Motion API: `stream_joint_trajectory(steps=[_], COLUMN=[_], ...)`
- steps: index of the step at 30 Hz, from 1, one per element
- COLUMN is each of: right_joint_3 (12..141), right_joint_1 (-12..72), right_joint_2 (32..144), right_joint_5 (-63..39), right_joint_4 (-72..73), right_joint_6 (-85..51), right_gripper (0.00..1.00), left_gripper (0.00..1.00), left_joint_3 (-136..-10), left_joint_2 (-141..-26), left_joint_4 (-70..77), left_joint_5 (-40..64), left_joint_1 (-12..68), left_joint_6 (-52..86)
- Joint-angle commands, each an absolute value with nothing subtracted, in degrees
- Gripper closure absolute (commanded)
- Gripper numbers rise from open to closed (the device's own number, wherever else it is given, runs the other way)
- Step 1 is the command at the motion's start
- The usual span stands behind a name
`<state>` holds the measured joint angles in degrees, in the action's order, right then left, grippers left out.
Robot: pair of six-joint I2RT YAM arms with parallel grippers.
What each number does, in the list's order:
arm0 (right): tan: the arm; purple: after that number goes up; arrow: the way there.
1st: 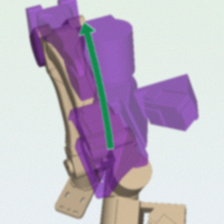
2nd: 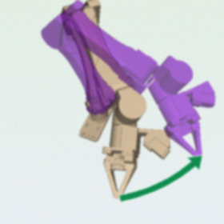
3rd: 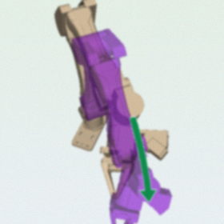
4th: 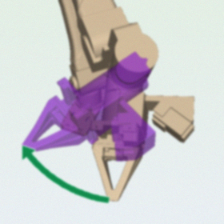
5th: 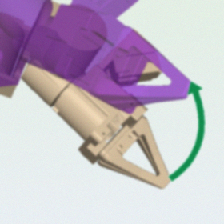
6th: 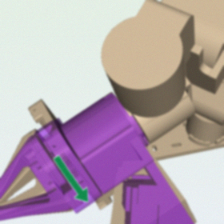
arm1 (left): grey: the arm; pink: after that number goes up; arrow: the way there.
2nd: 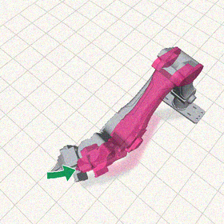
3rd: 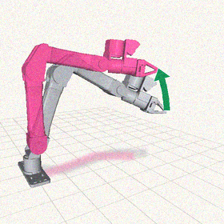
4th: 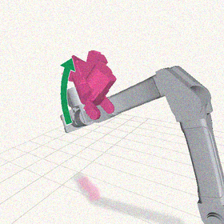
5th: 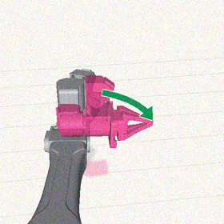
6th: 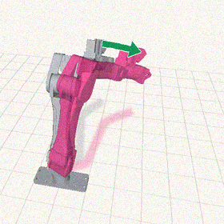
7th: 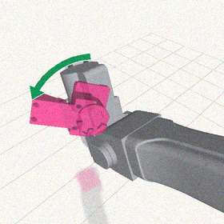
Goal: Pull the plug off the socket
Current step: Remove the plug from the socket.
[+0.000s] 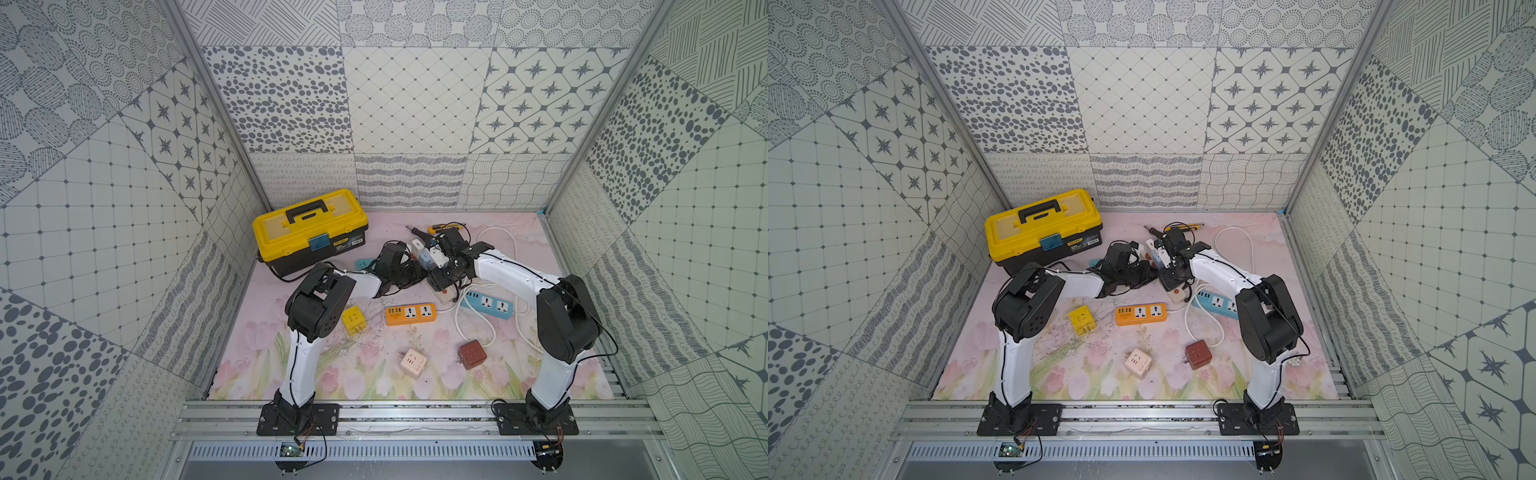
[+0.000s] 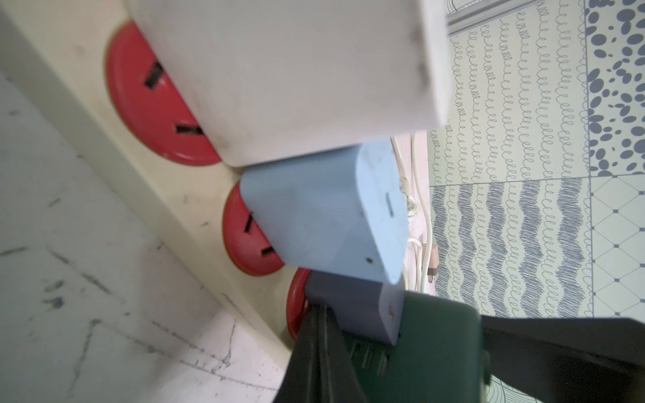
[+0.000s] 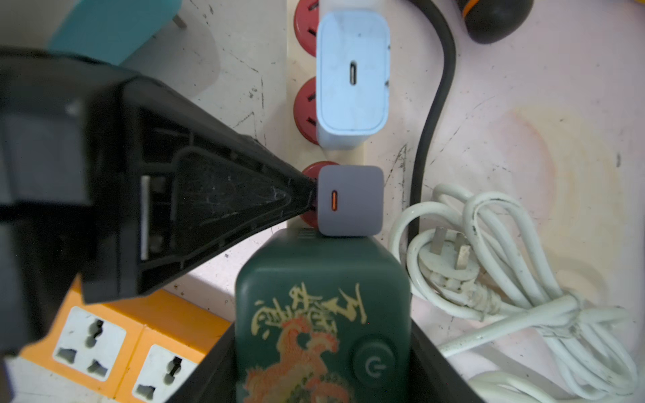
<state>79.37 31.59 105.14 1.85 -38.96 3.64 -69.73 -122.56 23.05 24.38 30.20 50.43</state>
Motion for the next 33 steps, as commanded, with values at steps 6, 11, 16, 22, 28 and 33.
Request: stream_joint_trajectory(steps=[6,11,16,22,28,33], right_joint_3=[80.48,82.44,83.30,82.94,85.34,87.71], right_joint_1=[27.23,32.11,34.89,26.72,31.37,35.59], right_joint_2=[97.13,98.08,98.34,96.28,99.81,99.52], right_joint_5=[-16.62,-5.50,2.93,-14.26,-10.30,0.42], right_joint_4=[-26.84,-31.87,-33.76,-31.21,-35.98,-37.14], right_joint_6=[-8.08,-2.32,2.21,-7.71,-1.21,2.89], right_gripper=[1.00,1.00,1.00,1.00,1.00,1.00], left_gripper=[1.00,1.00,1.00,1.00,1.00,1.00], left_joint_3=[-66.84,-67.34,-66.73,-65.05,-65.70,-65.97], left_joint_2=[-125.24,-125.36,-125.24,-124.70,-124.83,-124.89], left_joint_4=[-3.38,-4.12,-3.04,-0.85,-1.72,-2.48], left_joint_5=[16.18,16.19,16.28,15.61,15.66,15.67], left_joint_1=[30.92,31.00,31.03,31.03,31.06,31.15], left_joint_6=[51.42,51.36,51.31,52.56,52.21,52.03])
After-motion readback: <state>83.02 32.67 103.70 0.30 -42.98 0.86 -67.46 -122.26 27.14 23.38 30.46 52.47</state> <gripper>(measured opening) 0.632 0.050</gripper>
